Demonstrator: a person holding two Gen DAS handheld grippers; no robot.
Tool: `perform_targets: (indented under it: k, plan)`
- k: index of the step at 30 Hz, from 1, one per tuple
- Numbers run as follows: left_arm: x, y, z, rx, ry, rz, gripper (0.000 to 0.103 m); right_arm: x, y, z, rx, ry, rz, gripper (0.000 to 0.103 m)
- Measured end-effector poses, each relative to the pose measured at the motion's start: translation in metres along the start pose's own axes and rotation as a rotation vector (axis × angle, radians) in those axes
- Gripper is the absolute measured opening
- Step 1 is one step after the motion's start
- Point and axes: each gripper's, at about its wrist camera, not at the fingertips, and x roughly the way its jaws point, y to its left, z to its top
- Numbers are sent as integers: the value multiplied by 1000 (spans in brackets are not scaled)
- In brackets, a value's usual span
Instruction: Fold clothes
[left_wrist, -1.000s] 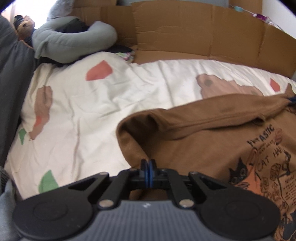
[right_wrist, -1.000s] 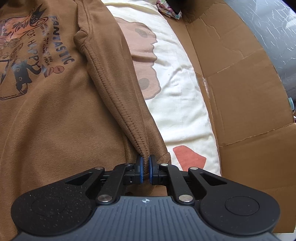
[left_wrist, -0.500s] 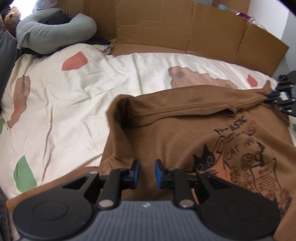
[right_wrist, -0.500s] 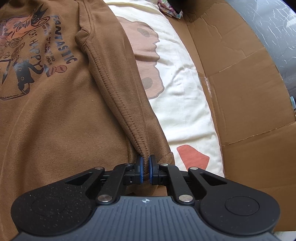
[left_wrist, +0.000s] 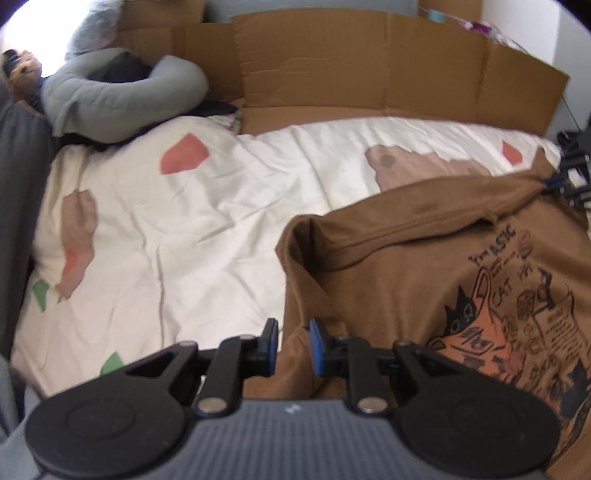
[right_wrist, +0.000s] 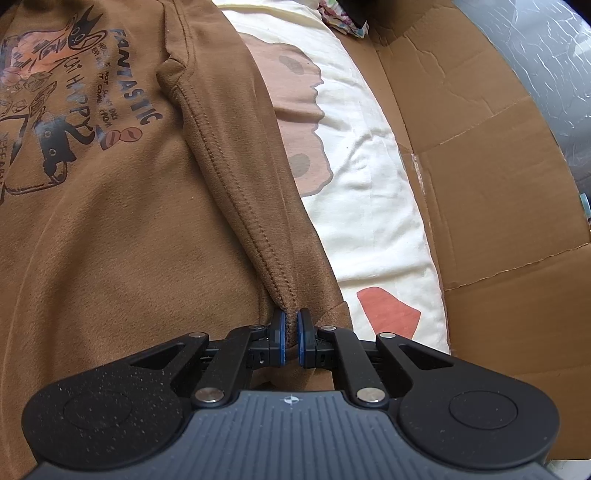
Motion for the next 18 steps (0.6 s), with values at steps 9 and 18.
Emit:
perform_targets:
  k: [9,18]
  plan:
    - [30,-4,4,89,-4,-52,34,3,-1,-1,6,-1,4,5]
    - [55,-14,6,134,32,-92,33,6,-4,-1,25,-1,7,5]
